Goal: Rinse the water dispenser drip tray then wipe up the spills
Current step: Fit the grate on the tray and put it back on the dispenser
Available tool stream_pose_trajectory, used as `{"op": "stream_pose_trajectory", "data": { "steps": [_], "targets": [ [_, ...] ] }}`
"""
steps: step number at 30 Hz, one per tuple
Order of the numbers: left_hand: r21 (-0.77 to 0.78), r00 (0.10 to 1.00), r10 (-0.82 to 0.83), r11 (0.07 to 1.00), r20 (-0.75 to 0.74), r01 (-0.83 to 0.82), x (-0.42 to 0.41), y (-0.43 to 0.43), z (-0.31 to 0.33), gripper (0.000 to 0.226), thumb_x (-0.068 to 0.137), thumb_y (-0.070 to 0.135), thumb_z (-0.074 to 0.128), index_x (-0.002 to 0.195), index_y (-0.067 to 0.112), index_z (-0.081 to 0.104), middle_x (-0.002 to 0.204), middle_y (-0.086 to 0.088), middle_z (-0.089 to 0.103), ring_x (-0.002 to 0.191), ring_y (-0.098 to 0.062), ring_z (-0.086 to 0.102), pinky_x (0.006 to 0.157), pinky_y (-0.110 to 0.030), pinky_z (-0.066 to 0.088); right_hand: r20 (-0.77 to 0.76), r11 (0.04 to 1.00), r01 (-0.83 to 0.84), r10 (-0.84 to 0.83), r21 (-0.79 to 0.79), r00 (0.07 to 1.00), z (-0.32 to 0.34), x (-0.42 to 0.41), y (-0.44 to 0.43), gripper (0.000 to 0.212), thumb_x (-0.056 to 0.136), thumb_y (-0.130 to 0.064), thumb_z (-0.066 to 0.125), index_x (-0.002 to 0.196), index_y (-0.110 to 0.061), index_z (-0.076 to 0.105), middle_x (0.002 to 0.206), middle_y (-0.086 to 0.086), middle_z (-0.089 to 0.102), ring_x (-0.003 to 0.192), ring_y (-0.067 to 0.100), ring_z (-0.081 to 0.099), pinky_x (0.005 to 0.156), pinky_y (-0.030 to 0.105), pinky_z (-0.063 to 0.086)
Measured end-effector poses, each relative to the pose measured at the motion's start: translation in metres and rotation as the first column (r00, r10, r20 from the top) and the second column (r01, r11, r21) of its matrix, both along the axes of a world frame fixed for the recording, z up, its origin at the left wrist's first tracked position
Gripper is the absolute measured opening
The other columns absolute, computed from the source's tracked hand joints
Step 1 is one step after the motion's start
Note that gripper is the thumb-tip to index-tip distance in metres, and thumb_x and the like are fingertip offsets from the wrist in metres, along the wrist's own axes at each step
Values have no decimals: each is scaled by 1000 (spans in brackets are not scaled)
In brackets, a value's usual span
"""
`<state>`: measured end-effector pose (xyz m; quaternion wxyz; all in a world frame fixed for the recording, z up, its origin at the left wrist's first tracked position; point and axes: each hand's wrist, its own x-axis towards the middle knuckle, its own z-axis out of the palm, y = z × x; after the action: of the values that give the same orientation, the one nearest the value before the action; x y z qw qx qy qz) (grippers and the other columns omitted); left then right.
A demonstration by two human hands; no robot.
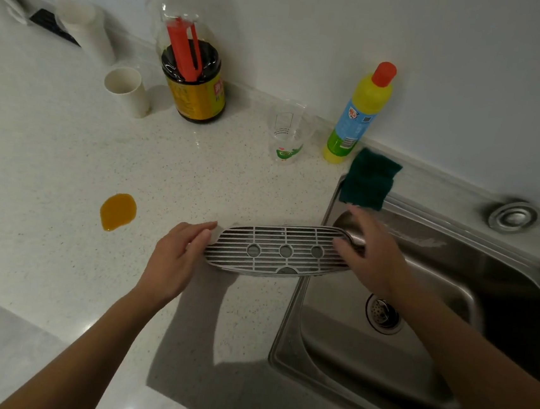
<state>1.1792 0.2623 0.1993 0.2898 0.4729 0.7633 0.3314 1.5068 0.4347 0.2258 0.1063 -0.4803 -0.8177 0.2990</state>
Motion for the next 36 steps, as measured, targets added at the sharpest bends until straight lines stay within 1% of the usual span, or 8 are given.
{"op": "stream_pose_trajectory", "data": {
  "steps": [2,5,9,15,22,28,32,36],
  "targets": [
    [-22,998,61,998,-9,-61,5,-3,-1,34,107,40,51,132,27,69,112,11,67,104,4,59,90,-25,49,-80,946,246,-267,-209,960,-4,7,-7,56,99,-40,63,149,-21,46,141,1,55,121,9,49,99,30,45],
    [-74,998,52,996,-45,-55,13,-3,-5,30,103,34,60,128,24,72,111,5,68,98,4,59,82,-13,43,-115,804,307,-417,-510,901,-13,8,-21,38,100,-41,62,135,-27,55,130,-4,63,109,12,62,91,32,50],
    [-124,991,107,985,-79,-117,16,0,-5,34,99,38,64,128,22,72,115,0,69,91,3,59,79,-12,40,-164,772,283,-444,-569,881,-24,5,-26,16,102,-35,61,117,-38,56,114,-3,71,103,14,69,90,36,56],
    [-222,988,118,965,-104,-138,18,-1,-4,38,102,52,53,107,25,78,93,4,76,84,-13,70,75,-36,59,-119,553,298,-596,-778,794,-27,11,-14,17,97,-34,70,113,-29,67,103,1,80,97,20,76,81,34,59],
    [-280,973,196,934,-119,-222,34,5,1,37,106,40,53,93,17,78,76,-4,73,70,-17,67,59,-25,48,-67,523,324,-596,-788,800,-18,5,-11,25,97,-29,71,119,-19,67,109,8,78,102,26,75,79,37,61],
    [-183,921,318,942,224,-280,46,-10,23,26,106,44,52,96,37,75,88,10,77,88,-12,70,69,-29,53,-130,500,309,-664,-809,736,-3,13,-39,21,98,-27,69,117,-20,68,101,5,82,90,22,79,71,31,64],
    [-217,624,433,893,651,-393,56,-33,37,32,107,32,55,137,28,65,118,-2,75,110,-25,71,93,-46,61,-201,455,258,-741,-852,641,9,31,-70,20,101,-27,64,114,-16,73,108,13,79,94,28,78,76,37,63],
    [-215,525,443,873,727,-438,63,-66,50,26,108,24,54,128,20,69,118,-12,77,109,-33,74,93,-49,62,-227,424,219,-775,-879,590,18,45,-101,25,102,-24,61,119,-10,72,113,16,78,94,31,77,78,41,63]
  ]
}}
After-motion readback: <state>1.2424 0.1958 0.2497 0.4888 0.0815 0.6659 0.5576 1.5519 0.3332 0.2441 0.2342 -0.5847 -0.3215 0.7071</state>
